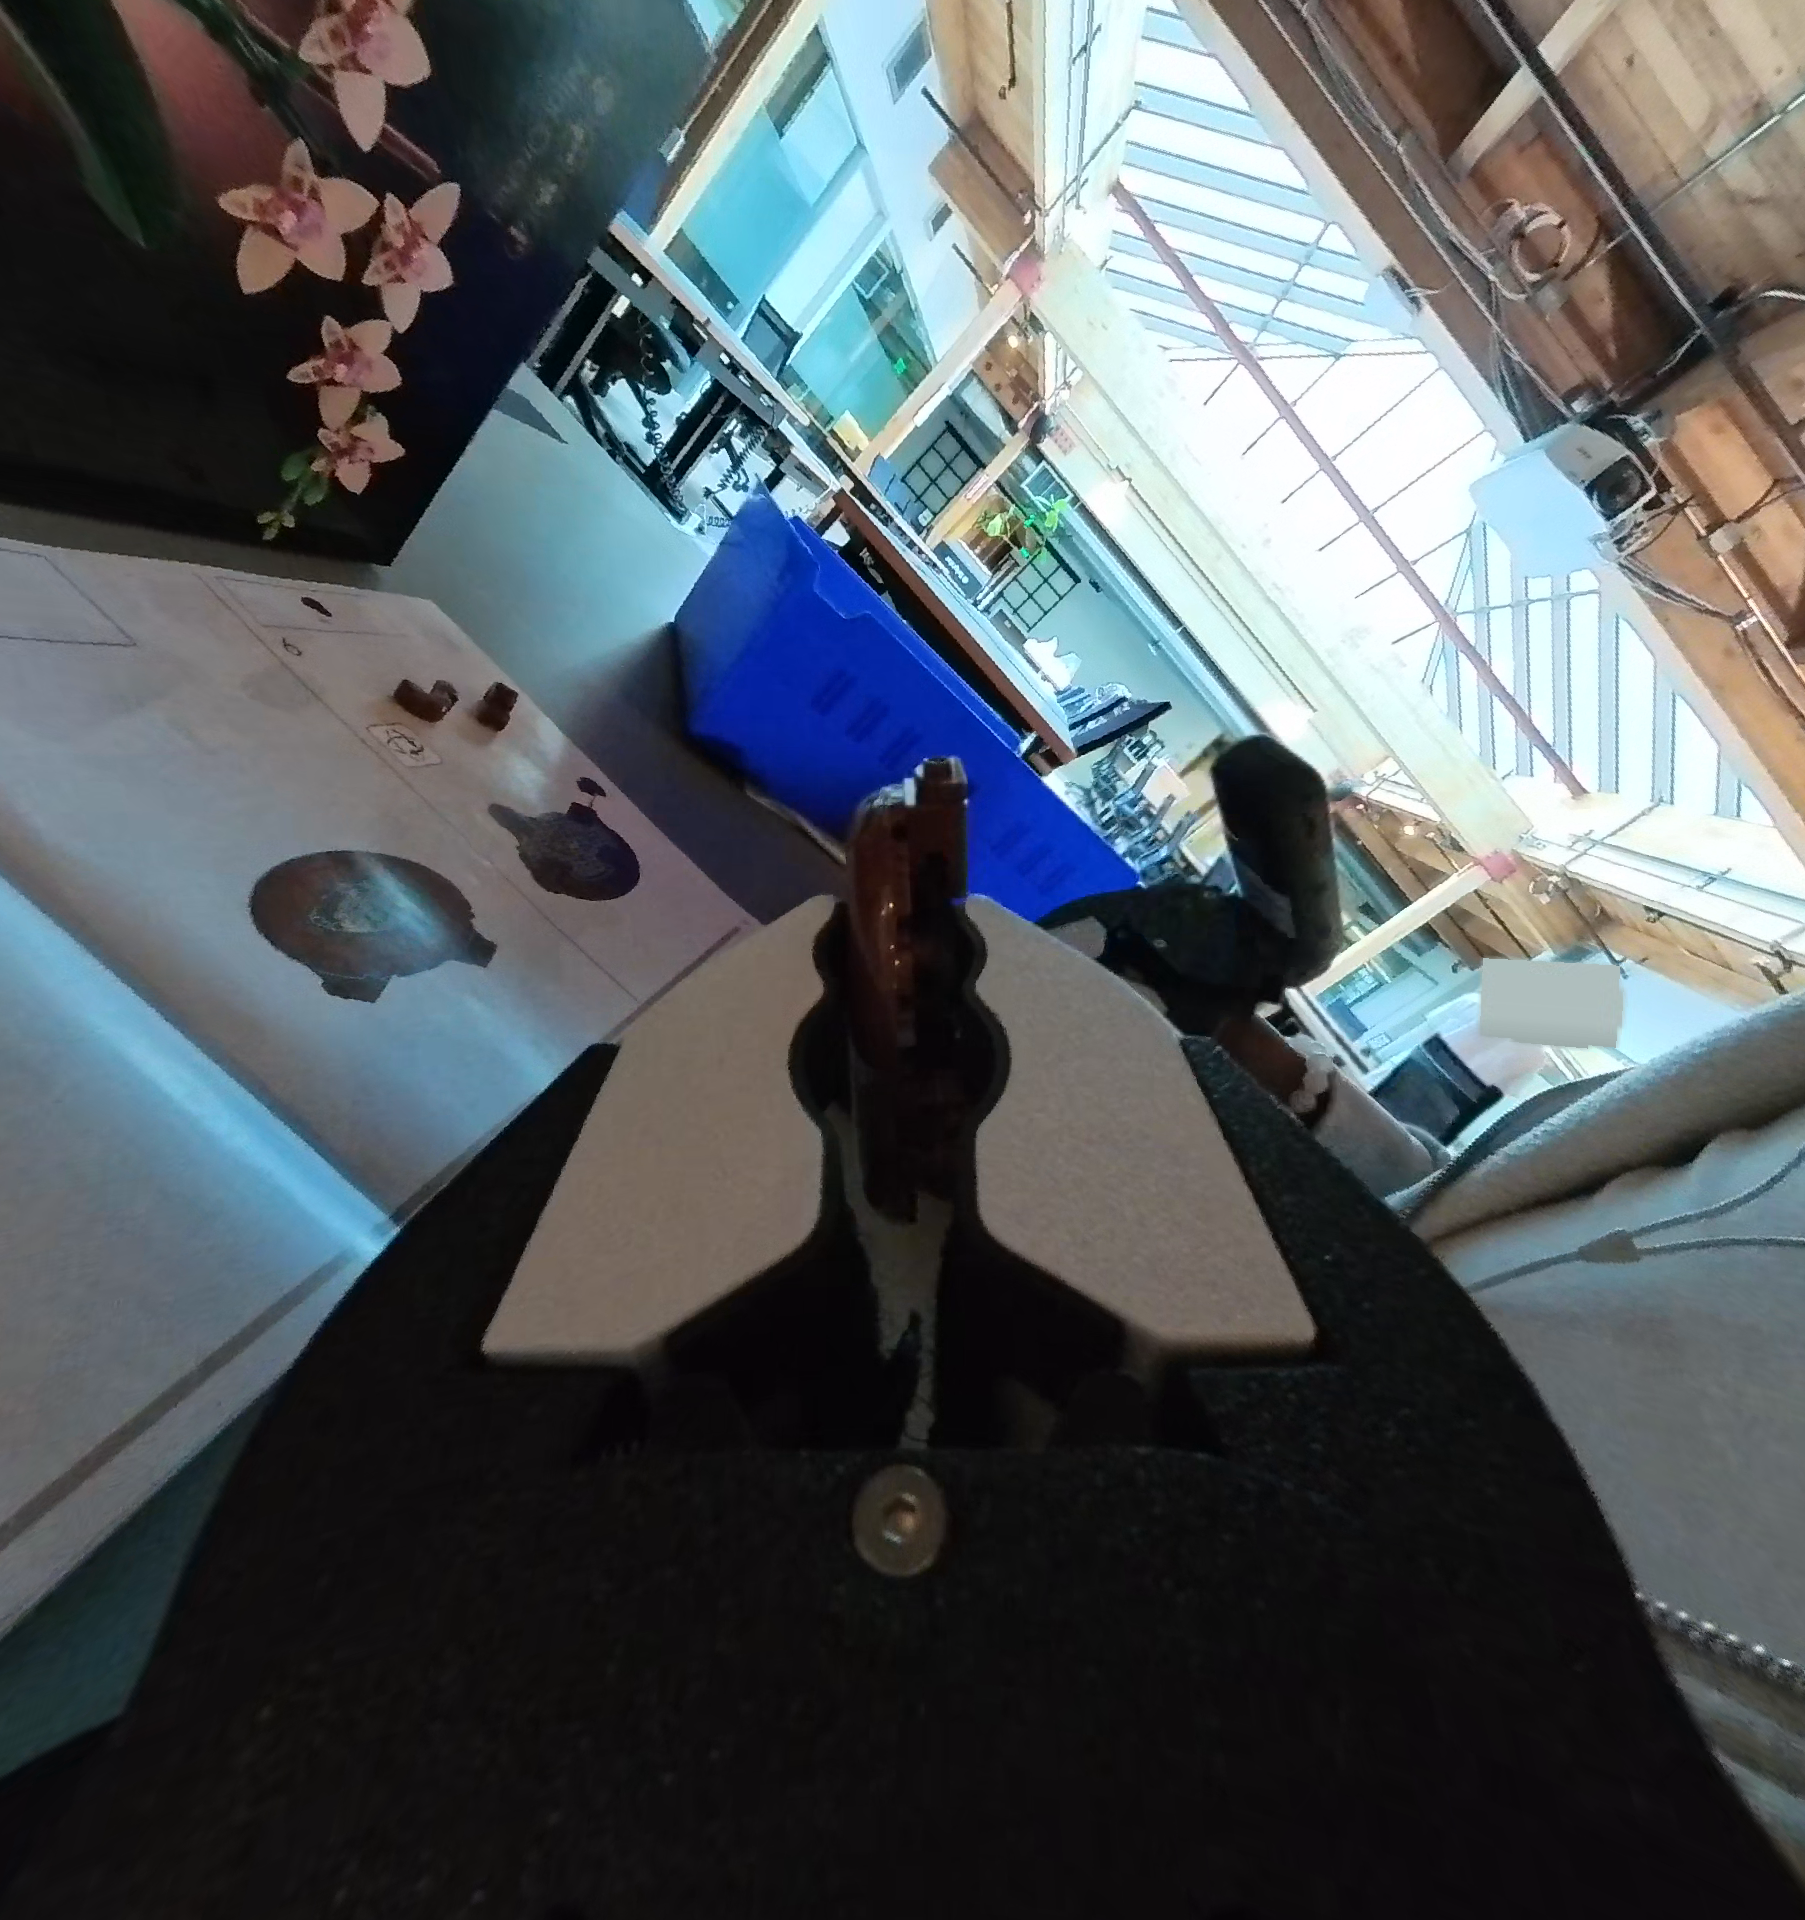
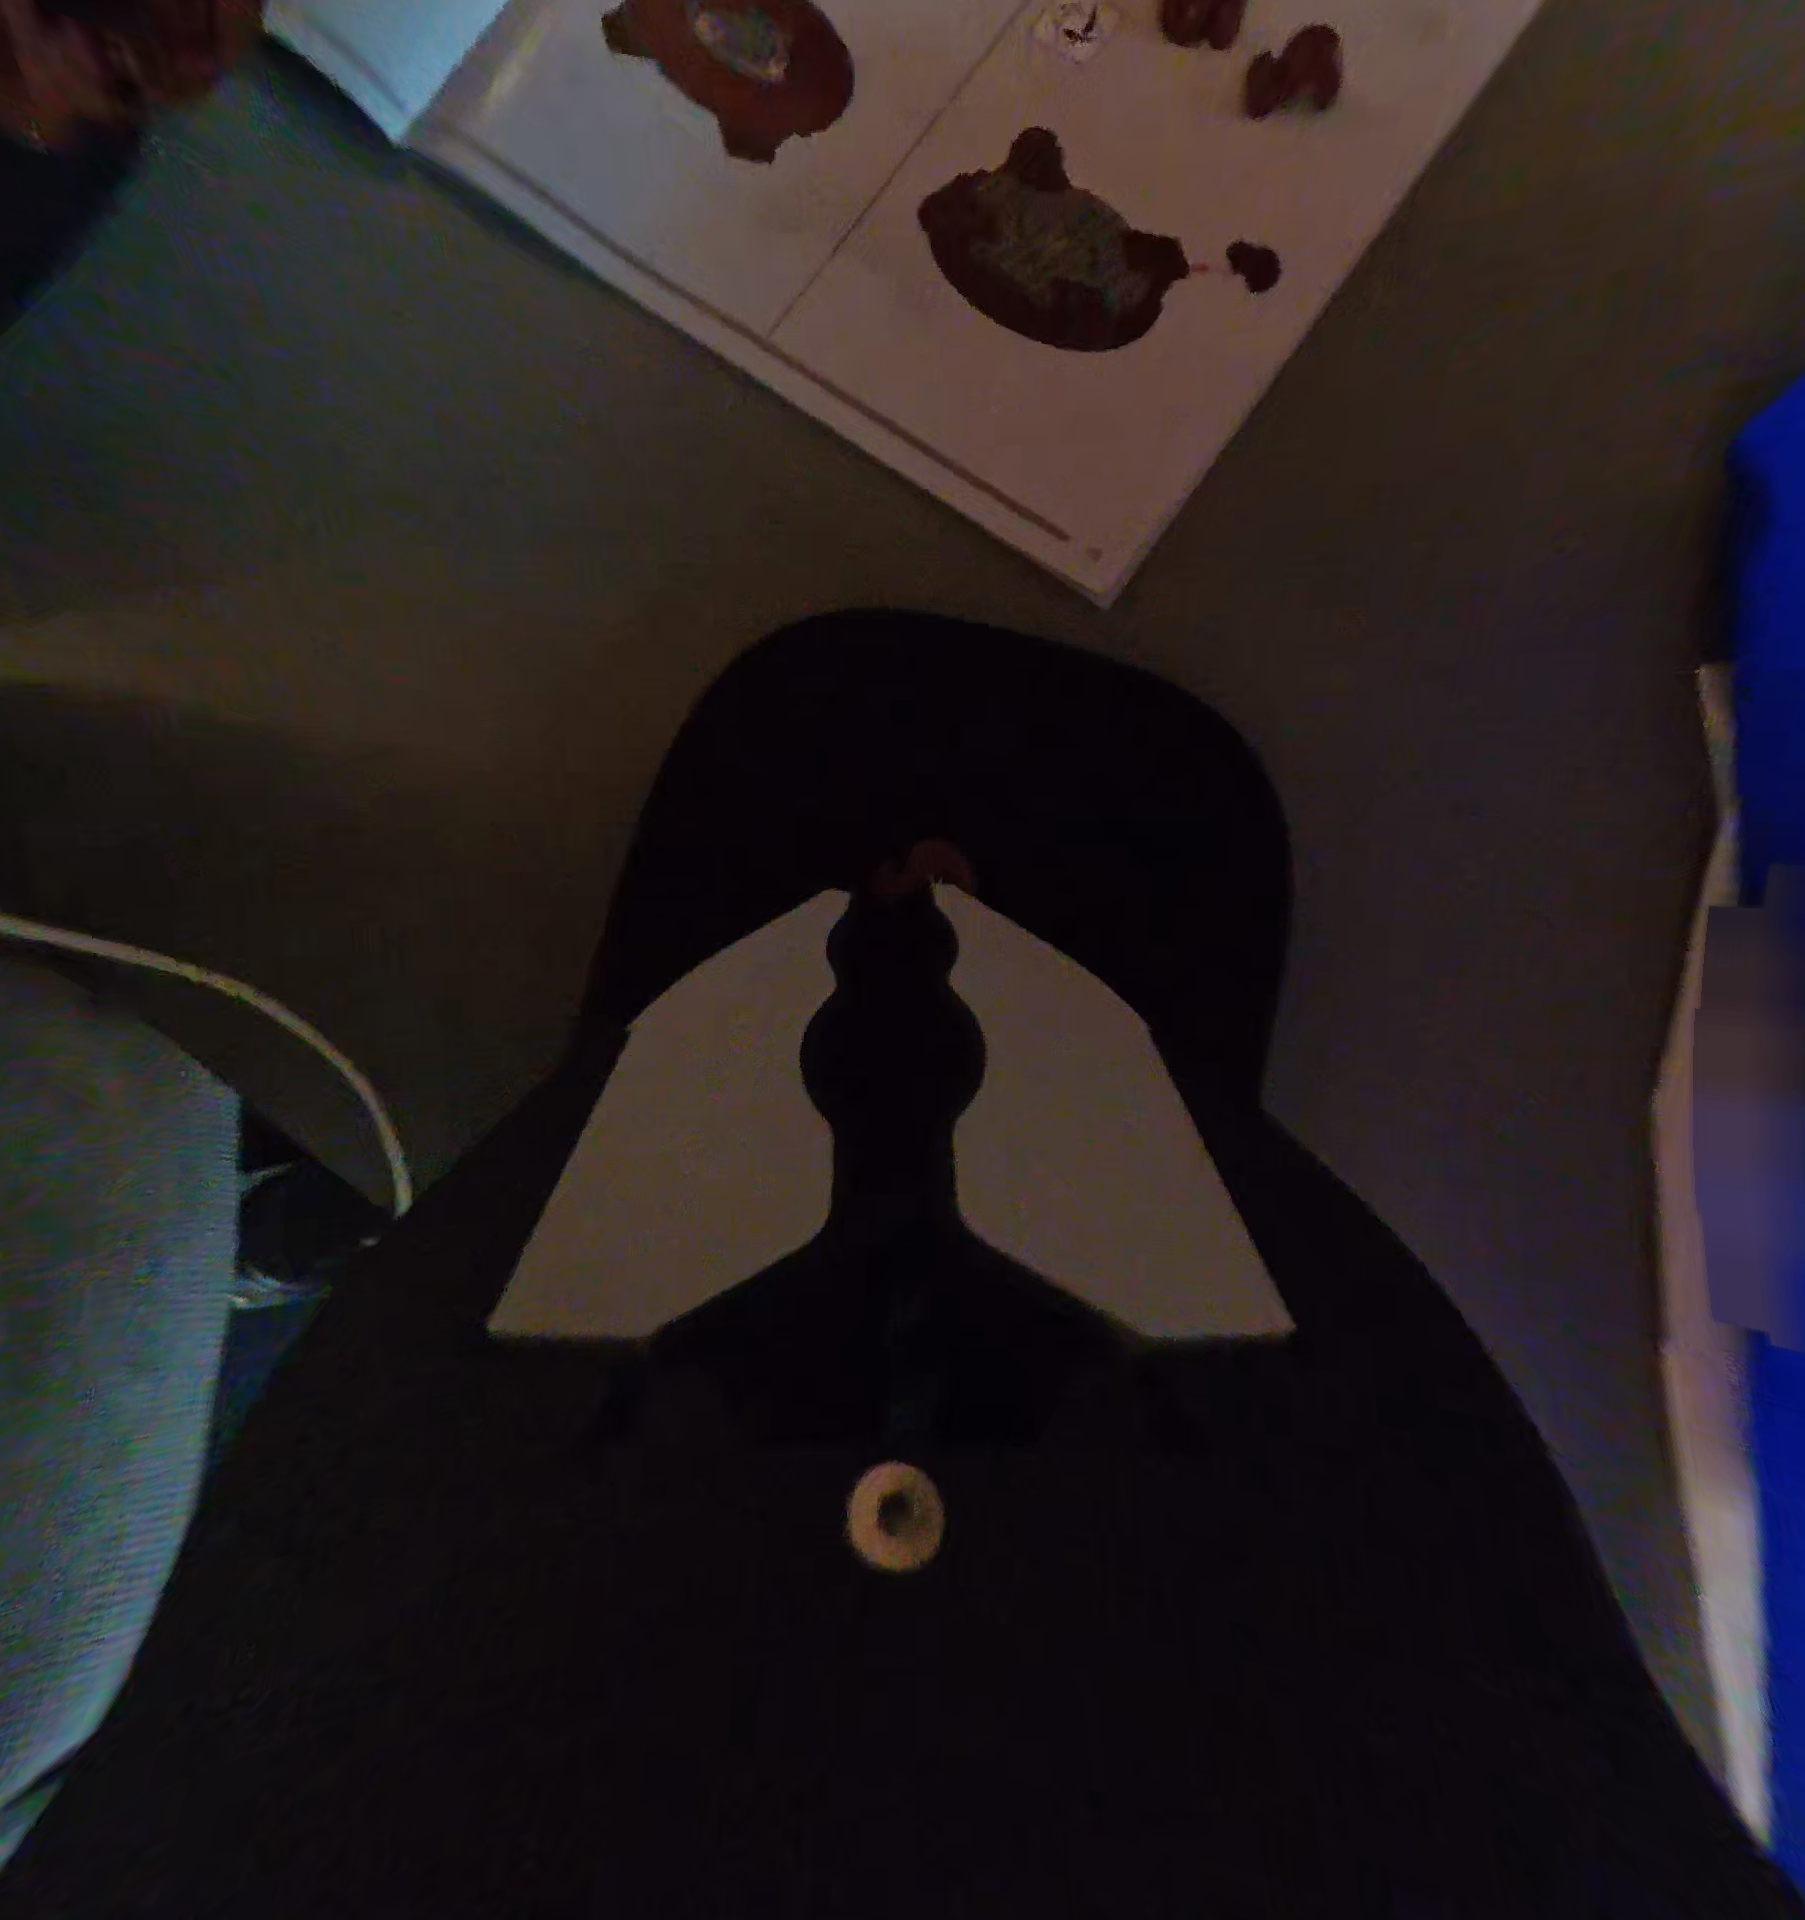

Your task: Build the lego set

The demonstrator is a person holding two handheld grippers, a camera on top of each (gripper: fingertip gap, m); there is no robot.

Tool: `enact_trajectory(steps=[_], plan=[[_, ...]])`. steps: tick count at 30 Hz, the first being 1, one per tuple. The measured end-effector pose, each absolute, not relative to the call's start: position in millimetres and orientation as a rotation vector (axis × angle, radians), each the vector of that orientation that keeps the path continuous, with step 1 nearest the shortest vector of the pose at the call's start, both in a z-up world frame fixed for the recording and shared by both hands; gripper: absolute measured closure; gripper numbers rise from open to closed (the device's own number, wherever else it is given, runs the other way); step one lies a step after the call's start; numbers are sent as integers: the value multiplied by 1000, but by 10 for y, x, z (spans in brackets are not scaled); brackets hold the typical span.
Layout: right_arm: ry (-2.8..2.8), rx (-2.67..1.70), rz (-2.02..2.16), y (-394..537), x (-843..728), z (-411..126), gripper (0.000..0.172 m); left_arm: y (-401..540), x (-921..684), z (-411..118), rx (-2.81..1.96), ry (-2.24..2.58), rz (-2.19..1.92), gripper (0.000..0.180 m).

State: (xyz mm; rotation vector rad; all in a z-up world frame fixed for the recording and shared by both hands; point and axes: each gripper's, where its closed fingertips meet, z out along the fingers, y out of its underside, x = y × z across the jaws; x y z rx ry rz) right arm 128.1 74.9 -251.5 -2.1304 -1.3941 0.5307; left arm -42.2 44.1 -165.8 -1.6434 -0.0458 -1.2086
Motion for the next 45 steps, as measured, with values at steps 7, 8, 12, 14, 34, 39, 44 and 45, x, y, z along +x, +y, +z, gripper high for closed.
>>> enact_trajectory(steps=[7,8,12,14,34,39,44,45], plan=[[-1430,-2105,590,724,1339,-2424,164,446,-426,-1664,-1644,-51,-1209,163],[-1397,-2138,598,733,1366,-2418,164,447,-424,-1666,-1647,-51,-1210,163],[-1220,-2274,563,777,1428,-2421,163,450,-412,-1679,-1659,-46,-1206,163],[-1207,-2279,479,764,1401,-2421,159,453,-411,-1684,-1663,-47,-1202,163],[-1565,-1845,-354,785,1338,-2484,163,444,-445,-1652,-1626,-70,-1260,164],[-1662,-1721,-385,718,1261,-2423,166,442,-452,-1645,-1619,-74,-1262,164],[-1833,-1577,-523,767,1311,-2479,166,438,-457,-1638,-1613,-74,-1263,164],[-1851,-1568,-525,778,1312,-2479,165,437,-459,-1637,-1611,-74,-1261,164]])
